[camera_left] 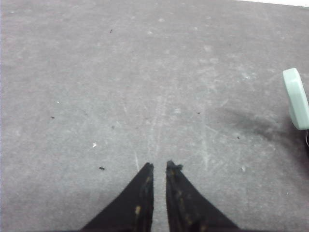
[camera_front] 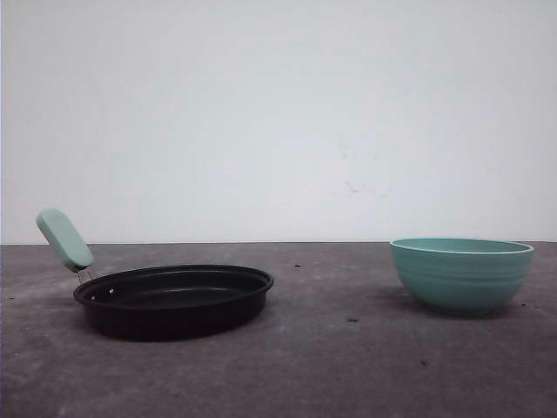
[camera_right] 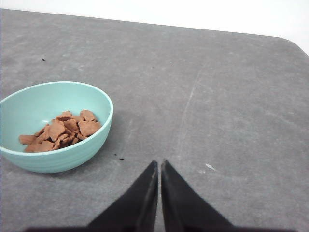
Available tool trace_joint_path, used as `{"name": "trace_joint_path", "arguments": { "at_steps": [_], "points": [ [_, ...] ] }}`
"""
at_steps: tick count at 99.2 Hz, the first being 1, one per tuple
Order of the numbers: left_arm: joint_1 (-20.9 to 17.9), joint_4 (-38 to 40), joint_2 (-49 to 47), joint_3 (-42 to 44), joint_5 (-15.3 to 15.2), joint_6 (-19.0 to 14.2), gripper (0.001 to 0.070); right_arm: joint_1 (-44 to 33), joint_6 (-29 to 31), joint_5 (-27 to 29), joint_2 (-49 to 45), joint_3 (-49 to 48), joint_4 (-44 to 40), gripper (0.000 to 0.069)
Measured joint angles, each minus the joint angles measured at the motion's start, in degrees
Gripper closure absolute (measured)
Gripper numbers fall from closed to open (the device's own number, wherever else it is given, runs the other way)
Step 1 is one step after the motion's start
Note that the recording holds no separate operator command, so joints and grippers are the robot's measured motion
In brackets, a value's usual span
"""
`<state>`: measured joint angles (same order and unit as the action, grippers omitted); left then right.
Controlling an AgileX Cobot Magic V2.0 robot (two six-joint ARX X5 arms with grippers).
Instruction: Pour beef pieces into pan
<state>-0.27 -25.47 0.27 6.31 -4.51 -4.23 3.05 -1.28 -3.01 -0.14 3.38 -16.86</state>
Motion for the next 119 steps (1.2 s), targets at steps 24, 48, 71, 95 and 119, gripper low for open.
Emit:
{"name": "trace_joint_path", "arguments": {
  "at_steps": [24, 48, 71, 95, 119],
  "points": [
    [0.0, 0.0, 0.0, 0.0, 0.0, 0.0, 0.0687, 0.0, 1.5, -0.2, 0.0, 0.0, 2.1, 0.0681],
    [0.0, 0.5, 0.0, -0.1, 0.0, 0.0, 0.0687, 0.0, 6.7, 0.8, 0.0, 0.0, 0.4, 0.0681],
    [0.0, 1.9, 0.0, -0.4, 0.4, -1.5, 0.0687, 0.0, 7.9, 1.3, 0.0, -0.1, 4.1, 0.0681],
    [0.0, 5.9, 0.0, -1.0, 3.8, -16.8, 0.0687, 0.0, 16.3, -2.7, 0.0, -0.1, 11.2, 0.0681],
    [0.0, 7.3, 0.0, 0.1, 16.6, -25.9, 0.0687, 0.0, 22.7, -4.2, 0.0, 1.1, 13.7, 0.0681]
  ]
}}
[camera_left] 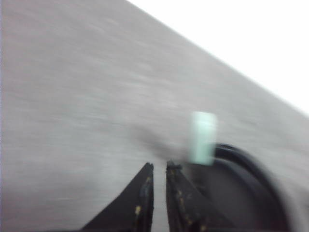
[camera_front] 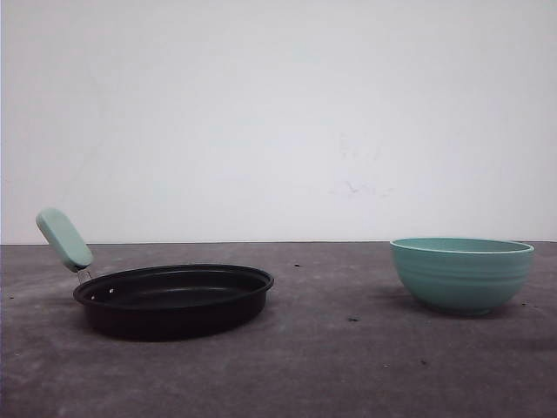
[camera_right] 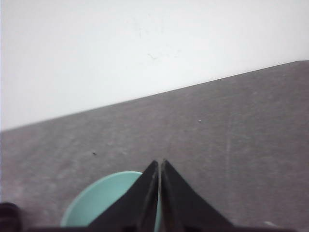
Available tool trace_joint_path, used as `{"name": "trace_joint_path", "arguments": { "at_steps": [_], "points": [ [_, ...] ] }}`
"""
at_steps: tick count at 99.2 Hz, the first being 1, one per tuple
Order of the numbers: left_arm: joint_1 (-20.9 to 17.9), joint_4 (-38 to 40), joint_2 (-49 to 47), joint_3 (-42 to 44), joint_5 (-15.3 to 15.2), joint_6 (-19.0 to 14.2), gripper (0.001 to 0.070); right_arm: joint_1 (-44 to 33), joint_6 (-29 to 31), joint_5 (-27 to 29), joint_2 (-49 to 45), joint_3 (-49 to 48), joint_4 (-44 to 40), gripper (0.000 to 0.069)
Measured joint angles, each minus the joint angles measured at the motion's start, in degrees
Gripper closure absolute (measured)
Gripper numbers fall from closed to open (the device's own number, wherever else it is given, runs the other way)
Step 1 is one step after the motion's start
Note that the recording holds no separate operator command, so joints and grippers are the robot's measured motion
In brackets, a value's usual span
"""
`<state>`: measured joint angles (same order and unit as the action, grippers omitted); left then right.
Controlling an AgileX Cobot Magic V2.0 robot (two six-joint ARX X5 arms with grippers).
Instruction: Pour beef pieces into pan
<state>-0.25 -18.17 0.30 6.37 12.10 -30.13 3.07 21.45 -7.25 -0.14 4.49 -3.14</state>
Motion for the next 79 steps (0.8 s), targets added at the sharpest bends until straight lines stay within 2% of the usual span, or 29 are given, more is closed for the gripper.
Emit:
{"name": "trace_joint_path", "arguments": {
  "at_steps": [4, 9, 21, 37, 48, 63, 79],
  "points": [
    [0.0, 0.1, 0.1, 1.3, 1.8, -0.7, 0.0687, 0.0, 1.6, -0.4, -0.1, 1.0, 0.0, 0.0681],
    [0.0, 0.3, 0.2, 3.3, 2.5, -1.3, 0.0687, 0.0, 3.6, -0.6, -0.1, 2.6, 0.0, 0.0681],
    [0.0, 0.5, 3.0, 10.1, 2.5, -2.2, 0.0687, 0.0, 6.5, -0.6, -0.7, 7.9, 0.0, 0.0681],
    [0.0, 0.4, 12.6, 21.5, 2.8, -1.7, 0.0687, 0.0, 6.5, -0.6, -6.0, 19.1, -3.9, 0.0682],
    [0.0, -1.5, 21.0, 30.8, 3.5, 0.4, 0.0687, 0.0, 3.4, -1.2, -13.1, 29.7, -10.1, 0.0682],
    [0.2, -6.4, 33.0, 44.9, 5.7, 5.5, 0.0687, 0.0, -3.1, -2.1, -25.8, 47.5, -21.0, 0.0682],
    [2.2, -9.6, 42.5, 57.3, 6.1, 9.7, 0.0685, 0.0, -8.1, -3.6, -36.1, 63.2, -30.6, 0.0682]
  ]
}}
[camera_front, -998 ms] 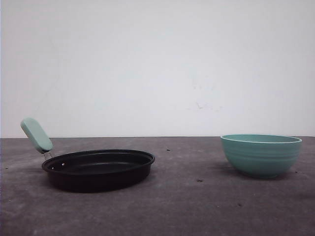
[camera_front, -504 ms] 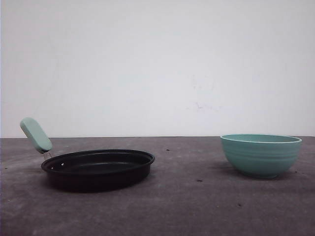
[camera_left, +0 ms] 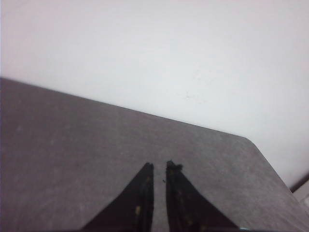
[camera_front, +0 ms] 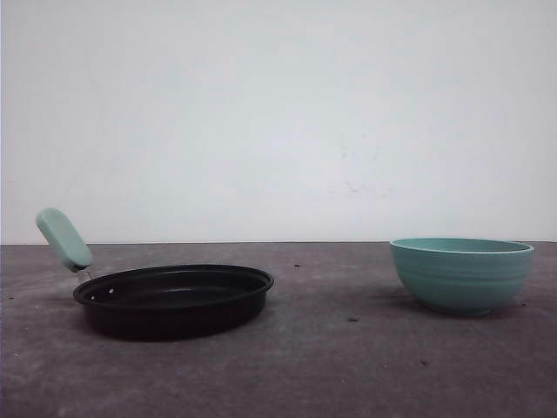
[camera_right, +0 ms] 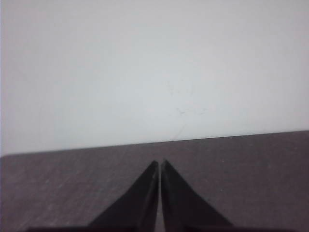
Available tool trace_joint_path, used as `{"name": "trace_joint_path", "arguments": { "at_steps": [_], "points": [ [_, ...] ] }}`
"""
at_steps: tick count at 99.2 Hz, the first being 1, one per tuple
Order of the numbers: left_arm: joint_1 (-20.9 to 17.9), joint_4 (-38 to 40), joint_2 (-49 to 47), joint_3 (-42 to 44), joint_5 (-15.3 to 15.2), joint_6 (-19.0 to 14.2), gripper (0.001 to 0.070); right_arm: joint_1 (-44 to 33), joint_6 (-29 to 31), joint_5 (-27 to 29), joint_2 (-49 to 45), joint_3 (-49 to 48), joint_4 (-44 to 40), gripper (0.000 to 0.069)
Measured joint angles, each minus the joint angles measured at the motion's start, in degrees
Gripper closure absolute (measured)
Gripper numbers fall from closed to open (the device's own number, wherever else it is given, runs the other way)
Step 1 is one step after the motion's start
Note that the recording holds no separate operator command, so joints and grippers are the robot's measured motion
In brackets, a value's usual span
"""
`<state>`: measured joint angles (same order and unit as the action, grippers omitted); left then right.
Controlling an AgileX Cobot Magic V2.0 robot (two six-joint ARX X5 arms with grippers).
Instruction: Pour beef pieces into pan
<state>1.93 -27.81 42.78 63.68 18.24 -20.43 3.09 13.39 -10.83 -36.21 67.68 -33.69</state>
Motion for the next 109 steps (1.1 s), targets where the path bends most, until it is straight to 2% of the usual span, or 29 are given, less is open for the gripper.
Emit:
{"name": "trace_joint_path", "arguments": {
  "at_steps": [6, 11, 16, 28, 32, 37, 55, 71, 81, 95, 101, 109],
  "points": [
    [0.7, -0.1, 1.4, 2.4, 0.6, 0.4, 0.0660, 0.0, -1.3, -1.1, -2.2, 3.4, -0.8, 0.0667],
    [1.0, 0.0, 1.6, 3.6, 1.1, 0.7, 0.0602, 0.0, -2.1, -2.3, -3.3, 5.0, -0.8, 0.0610],
    [1.3, 0.2, 1.3, 4.1, 1.2, 1.0, 0.0516, 0.0, -2.6, -3.1, -3.9, 5.7, -0.8, 0.0504],
    [1.4, -0.8, 0.5, 4.2, 1.2, 1.4, 0.0314, 0.0, -3.0, -3.3, -4.1, 5.8, -2.0, 0.0177],
    [1.4, -1.3, 0.4, 4.2, 1.2, 1.4, 0.0267, 0.0, -3.0, -3.4, -4.1, 5.8, -2.4, 0.0109],
    [1.4, -2.1, 0.4, 4.2, 1.2, 1.4, 0.0230, 0.0, -3.0, -3.3, -4.1, 5.8, -3.0, 0.0062],
    [1.4, -3.6, 1.9, 2.3, 0.9, 1.3, 0.0191, 0.0, -3.1, -3.3, -4.1, 5.8, -5.3, 0.0025],
    [1.6, -3.0, 3.4, -7.2, -1.5, -0.5, 0.0109, 0.0, -3.1, -3.3, -4.2, 5.8, -7.1, 0.0023],
    [1.6, 0.6, 5.0, -16.2, -1.6, -3.8, 0.0082, 0.0, -3.1, -3.3, -3.9, 5.8, -9.5, 0.0023],
    [1.6, 8.0, 7.9, -28.0, -0.7, -11.1, 0.0076, 0.0, -3.1, -3.1, -3.2, 5.8, -12.4, 0.0023],
    [1.6, 12.1, 10.1, -31.5, 0.1, -13.9, 0.0076, 0.0, -3.1, -3.0, -2.7, 5.8, -13.1, 0.0023],
    [1.6, 16.8, 13.8, -33.9, 0.8, -16.2, 0.0076, 0.0, -3.1, -2.9, -2.1, 5.8, -13.8, 0.0023]
  ]
}}
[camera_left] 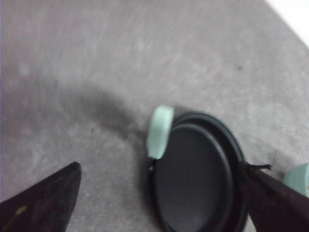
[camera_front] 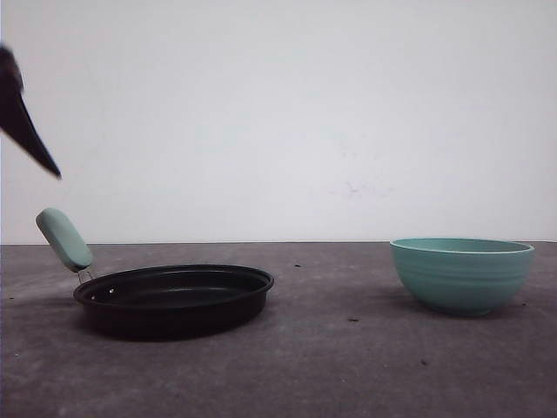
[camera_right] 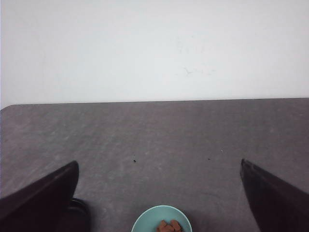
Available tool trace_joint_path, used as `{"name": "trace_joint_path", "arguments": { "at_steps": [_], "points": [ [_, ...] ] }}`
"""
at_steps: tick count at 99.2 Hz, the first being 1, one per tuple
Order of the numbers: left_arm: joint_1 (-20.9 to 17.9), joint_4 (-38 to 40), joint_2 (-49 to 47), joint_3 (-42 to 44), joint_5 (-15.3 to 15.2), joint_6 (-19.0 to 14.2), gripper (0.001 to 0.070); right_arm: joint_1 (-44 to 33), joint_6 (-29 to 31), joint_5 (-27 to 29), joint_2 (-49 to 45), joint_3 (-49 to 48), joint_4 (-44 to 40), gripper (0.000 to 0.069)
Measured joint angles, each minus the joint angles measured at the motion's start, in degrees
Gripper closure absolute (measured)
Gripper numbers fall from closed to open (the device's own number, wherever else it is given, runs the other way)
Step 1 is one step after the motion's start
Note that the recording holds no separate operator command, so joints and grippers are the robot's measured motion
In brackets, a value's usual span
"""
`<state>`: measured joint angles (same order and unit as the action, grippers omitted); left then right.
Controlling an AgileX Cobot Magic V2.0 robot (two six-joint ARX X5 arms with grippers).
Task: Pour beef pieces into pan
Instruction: 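Reach the left gripper down and grasp the pan's pale green handle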
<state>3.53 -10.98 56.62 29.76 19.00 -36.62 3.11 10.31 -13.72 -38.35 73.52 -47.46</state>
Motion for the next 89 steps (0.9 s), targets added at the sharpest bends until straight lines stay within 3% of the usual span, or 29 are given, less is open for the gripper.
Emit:
{"name": "trace_joint_path", "arguments": {
  "at_steps": [23, 41, 57, 65, 81, 89],
  "points": [
    [1.0, 13.5, 12.6, -0.2, 0.6, -2.5, 0.0076, 0.0, 0.0, 0.2, 0.7, 0.0, -4.2, 0.0023],
    [2.3, 23.1, 22.2, -0.2, 3.7, -6.6, 0.0076, 0.0, 0.0, 0.2, 0.7, 0.0, -7.3, 0.0023],
    [3.7, 30.0, 27.8, 0.2, 4.5, -9.5, 0.0099, 0.0, 0.0, 0.2, 0.7, 0.0, -9.3, 0.0023],
    [4.5, 32.1, 29.9, 0.2, 4.5, -10.5, 0.0210, 0.0, 0.0, 0.2, 0.7, 0.0, -10.0, 0.0023],
    [5.5, 32.7, 31.5, 0.2, 5.0, -11.5, 0.0586, 0.0, 0.0, 0.4, 0.7, 0.0, -11.1, 0.0023],
    [5.5, 32.6, 31.5, 0.2, 5.0, -11.5, 0.0656, 0.0, 0.0, 0.6, 0.7, 0.0, -11.8, 0.0023]
  ]
}}
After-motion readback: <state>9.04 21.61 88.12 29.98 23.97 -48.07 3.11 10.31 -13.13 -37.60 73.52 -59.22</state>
